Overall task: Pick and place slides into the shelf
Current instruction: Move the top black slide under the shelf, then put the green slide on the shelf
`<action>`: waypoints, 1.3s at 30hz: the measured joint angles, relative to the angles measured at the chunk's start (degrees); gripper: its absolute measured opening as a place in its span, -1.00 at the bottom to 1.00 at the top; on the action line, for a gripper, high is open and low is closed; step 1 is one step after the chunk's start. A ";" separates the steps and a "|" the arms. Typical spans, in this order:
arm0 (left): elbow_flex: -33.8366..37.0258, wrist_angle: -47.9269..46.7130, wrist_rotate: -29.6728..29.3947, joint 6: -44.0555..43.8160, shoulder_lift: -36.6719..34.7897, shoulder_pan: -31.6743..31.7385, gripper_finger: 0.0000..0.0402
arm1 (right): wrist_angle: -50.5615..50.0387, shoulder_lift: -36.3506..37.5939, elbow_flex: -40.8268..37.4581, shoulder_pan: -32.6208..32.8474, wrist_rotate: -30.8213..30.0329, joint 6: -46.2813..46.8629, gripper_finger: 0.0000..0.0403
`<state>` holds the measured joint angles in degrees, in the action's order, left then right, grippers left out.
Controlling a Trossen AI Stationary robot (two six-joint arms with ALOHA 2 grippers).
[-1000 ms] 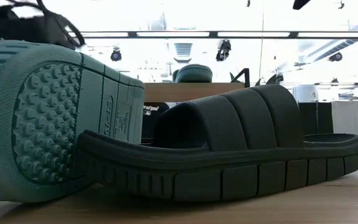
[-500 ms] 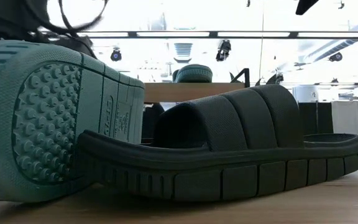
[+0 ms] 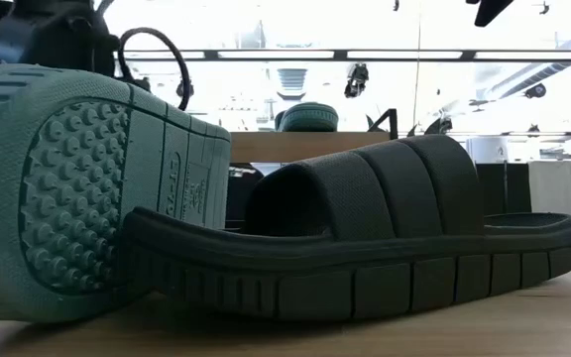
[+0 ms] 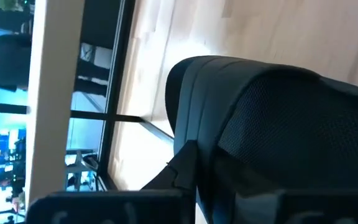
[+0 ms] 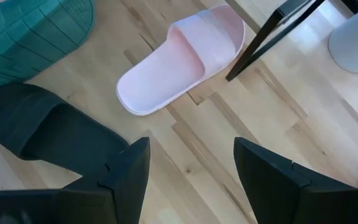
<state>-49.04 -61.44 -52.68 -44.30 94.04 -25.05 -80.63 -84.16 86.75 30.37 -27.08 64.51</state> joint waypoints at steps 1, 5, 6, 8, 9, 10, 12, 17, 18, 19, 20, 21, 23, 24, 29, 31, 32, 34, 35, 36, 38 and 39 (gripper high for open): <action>-0.01 0.30 -0.04 -0.02 0.00 0.40 -0.99 | 0.01 0.00 -0.17 0.00 -0.03 0.00 0.11; -0.02 0.65 0.56 -0.47 0.99 2.20 -0.99 | -0.03 0.00 -1.13 0.00 -0.01 0.00 0.11; -0.02 0.74 0.99 -0.51 1.34 2.69 -0.99 | 0.01 -0.02 -1.35 0.00 -0.01 0.16 0.11; -0.08 0.79 1.23 -0.59 2.02 3.34 -0.95 | 0.02 -0.01 -1.90 0.00 -0.01 0.93 0.11; -0.09 0.79 1.30 -0.56 2.28 3.36 -0.92 | 0.03 -0.02 -2.14 0.00 0.00 1.47 0.11; -0.09 0.78 1.43 -0.46 2.36 3.36 -0.89 | 0.04 -0.02 -2.32 0.05 0.06 1.94 0.11; -0.09 0.75 1.79 -0.41 2.30 3.36 -0.80 | 0.04 0.00 -2.62 0.13 0.42 2.71 0.11; -0.19 0.82 4.97 0.06 1.37 3.16 -0.58 | 0.16 0.00 -2.68 0.55 0.49 3.02 0.11; -0.29 1.14 6.15 0.82 1.11 3.07 -0.55 | 0.19 0.00 -2.68 0.72 0.49 2.99 0.11; -0.55 1.19 7.44 2.18 0.83 3.05 -0.52 | 0.21 0.00 -2.68 0.76 0.49 2.99 0.11; -1.01 1.10 8.53 3.33 0.55 3.01 -0.49 | 0.22 0.00 -2.68 0.76 0.50 2.99 0.11; -1.68 1.05 9.39 4.60 0.26 2.84 -0.46 | 0.23 0.00 -2.68 0.76 0.51 2.99 0.11; -3.41 0.84 10.27 5.62 -0.78 2.33 -0.42 | 0.26 0.02 -2.68 0.76 0.50 2.99 0.11; -4.51 0.86 10.26 5.67 -1.53 2.13 -0.42 | 0.30 0.02 -2.68 0.76 0.49 2.99 0.11; -8.98 0.79 13.13 5.71 -5.73 1.76 -0.41 | 0.43 0.02 -2.68 0.76 0.51 2.99 0.11; -9.81 -0.10 17.37 6.05 -8.25 1.16 -0.41 | 0.48 0.03 -2.68 0.81 0.66 2.99 0.11; -10.12 -0.46 19.53 6.17 -9.57 0.51 -0.41 | 0.53 0.05 -2.68 0.91 0.67 2.99 0.11; -10.32 -0.51 22.17 6.21 -12.73 -1.95 -0.41 | 0.71 0.07 -2.68 1.03 0.67 2.99 0.11; -10.29 -0.36 23.19 6.19 -14.41 -3.61 -0.41 | 0.73 0.06 -2.68 1.03 0.67 2.99 0.11; -10.27 -0.03 24.59 5.91 -16.26 -5.31 -0.41 | 0.86 0.04 -2.68 1.10 0.67 2.97 0.11; -9.91 0.91 28.56 3.39 -19.62 -8.64 -0.41 | 1.20 0.04 -2.68 1.11 0.63 2.69 0.11; -9.60 1.25 31.03 1.34 -21.12 -10.11 -0.41 | 1.52 0.04 -2.68 1.11 0.46 2.55 0.11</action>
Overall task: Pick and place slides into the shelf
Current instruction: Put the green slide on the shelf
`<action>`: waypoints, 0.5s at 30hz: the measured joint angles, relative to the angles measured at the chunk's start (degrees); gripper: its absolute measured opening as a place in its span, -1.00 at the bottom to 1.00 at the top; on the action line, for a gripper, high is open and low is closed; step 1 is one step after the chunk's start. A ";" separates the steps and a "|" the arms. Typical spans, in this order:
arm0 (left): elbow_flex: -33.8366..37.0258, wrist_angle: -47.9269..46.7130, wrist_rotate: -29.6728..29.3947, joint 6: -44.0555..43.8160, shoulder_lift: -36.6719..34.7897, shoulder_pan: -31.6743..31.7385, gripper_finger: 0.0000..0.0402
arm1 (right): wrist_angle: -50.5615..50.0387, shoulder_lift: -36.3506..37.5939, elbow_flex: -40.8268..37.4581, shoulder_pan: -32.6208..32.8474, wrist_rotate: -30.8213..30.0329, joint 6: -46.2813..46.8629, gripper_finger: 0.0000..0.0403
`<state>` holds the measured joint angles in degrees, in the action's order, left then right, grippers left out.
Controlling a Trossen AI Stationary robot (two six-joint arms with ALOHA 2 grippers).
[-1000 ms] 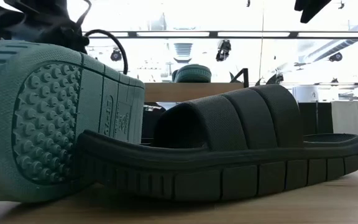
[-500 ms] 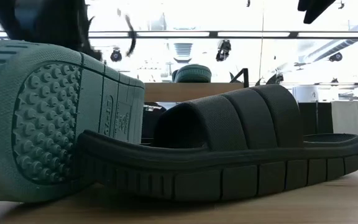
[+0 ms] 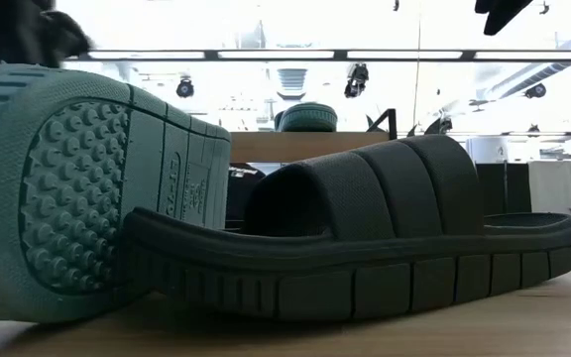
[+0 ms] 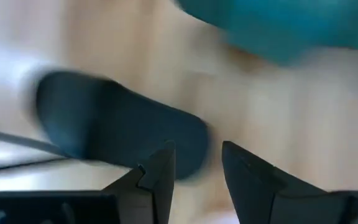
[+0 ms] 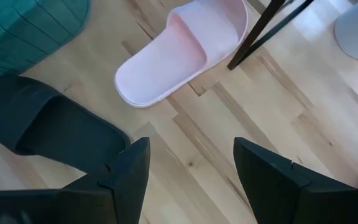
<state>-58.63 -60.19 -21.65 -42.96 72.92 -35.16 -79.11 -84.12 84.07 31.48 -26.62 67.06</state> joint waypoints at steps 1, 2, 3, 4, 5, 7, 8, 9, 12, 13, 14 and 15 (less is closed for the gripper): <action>0.29 0.52 2.07 -2.52 -1.04 -1.29 -0.41 | 0.35 0.00 0.00 0.00 -0.06 -0.01 0.11; 0.56 1.48 4.01 -5.09 -1.94 -2.40 -0.41 | 0.75 0.00 0.00 0.00 -0.16 0.10 0.11; 0.80 2.16 5.41 -7.53 -2.47 -3.40 -0.41 | 1.27 0.00 0.00 0.00 -0.27 0.24 0.11; 0.98 2.23 6.33 -9.58 -2.73 -4.38 -0.41 | 2.11 0.00 0.00 0.00 -0.26 0.28 0.11; 1.17 2.10 7.38 -11.25 -2.79 -5.32 -0.42 | 3.38 -0.01 0.00 0.00 -0.28 0.40 0.11; 1.25 2.23 8.58 -13.69 -2.77 -6.89 -0.44 | 7.03 -0.27 -0.07 -0.17 -0.38 0.06 0.11; 1.25 2.27 8.71 -14.64 -2.56 -7.71 -0.45 | 9.05 -0.44 -0.10 -0.21 -0.36 -0.43 0.11; 1.25 2.38 8.69 -15.06 -2.29 -8.61 -0.47 | 10.97 -0.84 -0.11 -0.22 -0.17 -1.00 0.11; 1.60 2.76 8.24 -15.13 -1.78 -12.55 -0.54 | 17.96 -2.57 -0.11 -0.24 1.08 -3.30 0.11; 1.78 2.67 8.18 -15.15 -1.76 -14.09 -0.56 | 20.83 -3.46 -0.09 -0.15 1.82 -5.18 0.11; 1.97 2.82 8.02 -15.13 -1.70 -15.64 -0.58 | 23.47 -4.57 0.00 0.20 2.29 -7.20 0.11; 2.29 2.83 7.26 -15.15 -1.64 -17.15 -0.61 | 25.53 -6.02 0.30 0.66 2.30 -8.69 0.11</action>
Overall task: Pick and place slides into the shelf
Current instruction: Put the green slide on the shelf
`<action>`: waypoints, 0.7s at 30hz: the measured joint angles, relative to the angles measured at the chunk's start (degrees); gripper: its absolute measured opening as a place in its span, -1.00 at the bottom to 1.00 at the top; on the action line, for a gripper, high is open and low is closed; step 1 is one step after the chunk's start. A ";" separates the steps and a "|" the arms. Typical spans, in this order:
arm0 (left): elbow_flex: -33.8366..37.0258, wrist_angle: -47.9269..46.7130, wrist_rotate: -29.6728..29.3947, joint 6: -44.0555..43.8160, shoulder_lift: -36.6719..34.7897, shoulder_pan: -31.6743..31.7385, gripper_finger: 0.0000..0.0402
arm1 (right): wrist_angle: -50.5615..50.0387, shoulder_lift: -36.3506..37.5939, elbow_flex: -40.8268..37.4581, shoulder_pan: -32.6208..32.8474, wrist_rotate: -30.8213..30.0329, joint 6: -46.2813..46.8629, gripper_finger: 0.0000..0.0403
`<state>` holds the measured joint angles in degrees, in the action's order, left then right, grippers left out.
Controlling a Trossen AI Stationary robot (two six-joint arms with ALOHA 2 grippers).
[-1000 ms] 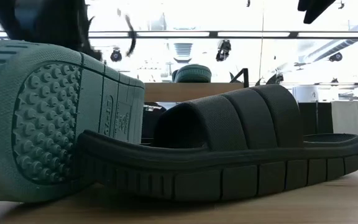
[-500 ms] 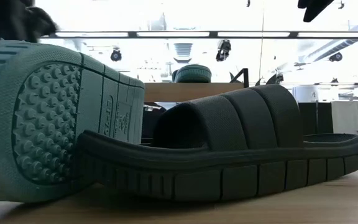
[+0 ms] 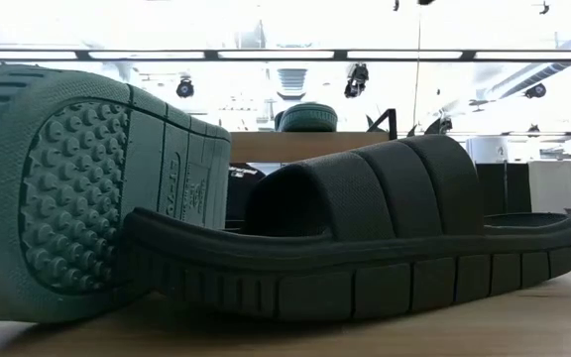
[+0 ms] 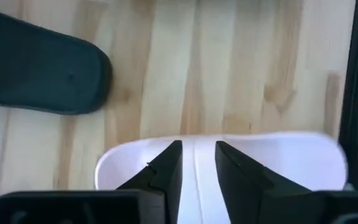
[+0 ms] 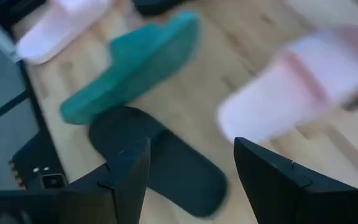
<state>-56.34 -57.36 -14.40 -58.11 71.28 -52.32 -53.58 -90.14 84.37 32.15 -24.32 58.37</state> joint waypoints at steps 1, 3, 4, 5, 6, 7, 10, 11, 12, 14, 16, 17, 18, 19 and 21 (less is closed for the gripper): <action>0.35 -0.18 -2.01 -0.07 -0.02 -1.45 -0.63 | 0.71 -1.33 0.58 0.23 -0.19 -0.48 0.11; 0.55 -0.13 -7.01 -1.22 -0.18 -3.70 -0.67 | -0.36 -4.04 2.18 0.36 -0.79 0.38 0.11; 0.53 0.07 -9.74 -2.27 -0.27 -4.42 -0.68 | -1.20 -4.86 2.95 0.36 -0.79 1.44 0.11; 0.51 0.30 -12.43 -2.92 -0.35 -4.88 -0.69 | -2.18 -5.54 3.69 0.29 -0.79 2.51 0.11; 0.52 0.85 -15.15 -2.91 -0.35 -5.12 -0.69 | -2.92 -6.05 4.42 0.20 -0.80 3.67 0.11; 0.59 2.16 -17.31 -2.43 -0.30 -5.16 -0.69 | -3.40 -6.41 5.12 0.16 -0.90 4.69 0.11; 1.52 7.75 -20.61 1.34 1.07 -4.37 -0.63 | -3.96 -6.46 6.11 0.17 -1.24 8.01 0.11; 2.01 10.01 -20.78 1.84 2.13 -3.80 -0.59 | -3.79 -6.33 6.39 0.21 -1.24 9.51 0.11; 2.39 12.19 -21.20 2.57 3.39 -3.28 -0.53 | -3.80 -6.07 6.58 0.23 -1.23 11.00 0.11; 2.59 14.80 -23.53 3.21 6.08 -2.86 -0.40 | -4.23 -5.81 7.28 0.24 -1.23 12.93 0.11; 2.54 14.83 -27.20 1.76 9.02 -2.88 -0.27 | -4.95 -5.69 8.19 0.29 -1.27 14.22 0.11; 2.39 14.62 -28.59 0.65 10.60 -2.84 -0.22 | -5.68 -5.67 8.56 0.48 -1.29 14.62 0.11; 2.06 14.73 -29.66 -0.87 12.00 -2.64 -0.17 | -6.44 -5.67 8.98 0.61 -1.29 14.96 0.11; 1.46 14.92 -30.62 -2.82 13.50 -2.45 -0.13 | -6.74 -5.67 9.23 0.79 -1.31 15.12 0.11; -0.10 16.31 -31.56 -5.56 15.91 -2.32 -0.08 | -8.43 -5.67 9.89 1.00 -1.27 15.06 0.11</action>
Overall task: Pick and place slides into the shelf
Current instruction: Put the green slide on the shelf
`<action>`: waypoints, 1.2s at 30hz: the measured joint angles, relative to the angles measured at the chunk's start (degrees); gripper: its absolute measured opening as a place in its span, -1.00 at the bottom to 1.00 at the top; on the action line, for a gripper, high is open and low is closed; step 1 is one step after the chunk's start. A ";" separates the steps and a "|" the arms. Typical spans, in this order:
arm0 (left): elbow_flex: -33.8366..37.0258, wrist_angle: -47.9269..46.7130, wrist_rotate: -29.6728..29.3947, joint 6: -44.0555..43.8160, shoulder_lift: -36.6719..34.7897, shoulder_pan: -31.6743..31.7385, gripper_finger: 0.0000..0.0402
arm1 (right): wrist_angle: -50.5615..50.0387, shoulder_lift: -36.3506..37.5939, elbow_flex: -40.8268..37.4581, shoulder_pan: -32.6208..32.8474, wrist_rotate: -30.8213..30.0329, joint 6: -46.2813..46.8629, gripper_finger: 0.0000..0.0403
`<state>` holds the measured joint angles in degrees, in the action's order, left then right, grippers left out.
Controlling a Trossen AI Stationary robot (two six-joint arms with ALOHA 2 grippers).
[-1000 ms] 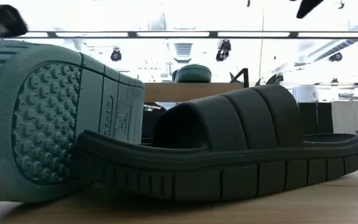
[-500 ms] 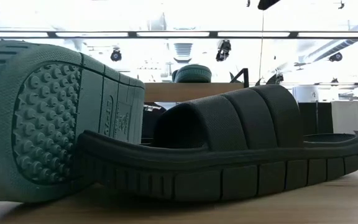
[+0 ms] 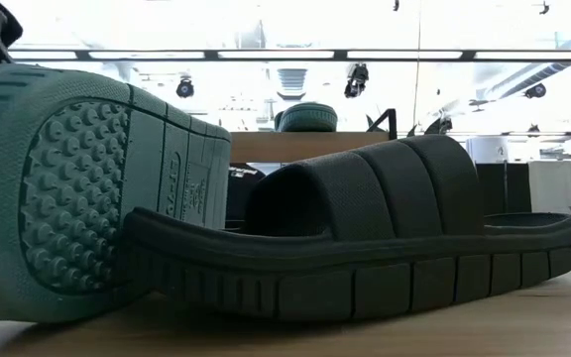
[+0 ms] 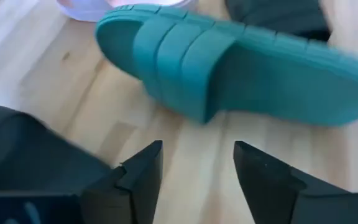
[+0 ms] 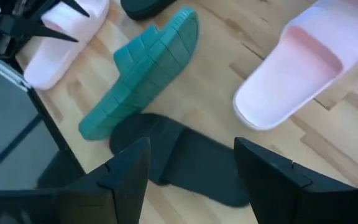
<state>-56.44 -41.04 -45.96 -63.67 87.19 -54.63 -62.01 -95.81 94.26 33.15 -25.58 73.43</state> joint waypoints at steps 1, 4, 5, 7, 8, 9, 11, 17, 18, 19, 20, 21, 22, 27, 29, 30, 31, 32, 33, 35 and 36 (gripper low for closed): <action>-0.85 0.58 -0.52 -0.86 1.14 0.00 -0.07 | -1.18 0.00 0.45 0.06 0.00 -0.40 0.11; -3.55 0.70 -2.89 -2.78 4.89 0.51 -0.06 | -5.78 0.00 2.10 0.13 -0.01 -2.82 0.11; -4.31 0.85 -3.73 -3.57 6.04 0.90 -0.06 | -7.27 0.00 2.61 0.17 -0.02 -3.82 0.11; -5.62 2.21 -4.19 -4.97 8.25 2.10 -0.06 | -10.18 0.00 3.55 0.20 -0.08 -5.26 0.11; -6.20 3.14 -4.33 -5.04 9.44 2.65 -0.06 | -11.34 0.00 4.00 0.30 -0.06 -6.04 0.11; -6.75 3.92 -4.55 -5.00 10.74 3.18 -0.06 | -12.04 0.00 4.38 0.56 -0.08 -6.80 0.11; -7.96 4.13 -6.41 -5.04 13.45 4.36 -0.06 | -13.03 0.00 4.91 1.02 -0.52 -8.50 0.11; -10.28 4.08 -6.95 -5.38 18.89 8.22 -0.06 | -13.35 0.04 4.94 2.57 -1.58 -9.58 0.11; -10.30 4.07 -7.38 -6.28 19.29 8.71 -0.06 | -13.63 0.04 4.94 2.68 -1.68 -9.78 0.11; -10.32 4.07 -8.03 -7.21 19.59 9.25 -0.06 | -14.13 0.04 4.94 2.79 -1.77 -9.76 0.11; -10.30 4.10 -8.37 -7.92 19.81 9.76 -0.06 | -14.51 0.04 4.92 2.86 -2.08 -9.40 0.11; -10.27 4.10 -8.71 -8.01 19.96 10.25 -0.06 | -14.65 0.04 4.92 2.91 -2.67 -9.16 0.11; -10.23 4.05 -8.84 -7.99 20.15 10.84 -0.06 | -14.61 0.04 4.92 2.95 -3.20 -9.16 0.11; -10.17 0.35 -12.60 -7.95 20.48 12.93 -0.26 | -14.65 0.04 4.92 3.11 -4.61 -9.14 0.11; -10.17 -2.17 -14.09 -7.89 20.36 13.89 -0.42 | -14.65 0.04 4.90 3.13 -4.61 -9.16 0.11; -10.17 -3.42 -14.65 -7.82 20.33 14.56 -0.52 | -14.67 0.04 4.81 3.15 -4.61 -9.16 0.11; -10.17 -3.97 -14.88 -7.19 20.31 15.10 -0.63 | -14.87 0.04 4.75 3.15 -4.61 -9.16 0.11; -10.22 -3.95 -14.88 -5.85 20.29 15.57 -0.75 | -15.39 0.04 4.75 3.14 -4.61 -9.16 0.11; -10.69 -3.81 -14.44 -4.38 20.29 15.96 -0.86 | -16.18 0.04 4.75 3.13 -4.61 -9.16 0.11; -12.44 -3.96 -13.56 -1.75 20.21 16.12 -0.95 | -18.38 0.04 4.75 3.13 -4.61 -8.85 0.11; -13.91 -4.64 -13.11 -0.55 20.02 16.06 -0.96 | -19.54 0.04 4.74 3.15 -4.62 -8.59 0.11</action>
<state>-70.36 -45.68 -59.07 -64.22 107.21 -38.57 -81.55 -95.77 99.00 36.29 -30.21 64.84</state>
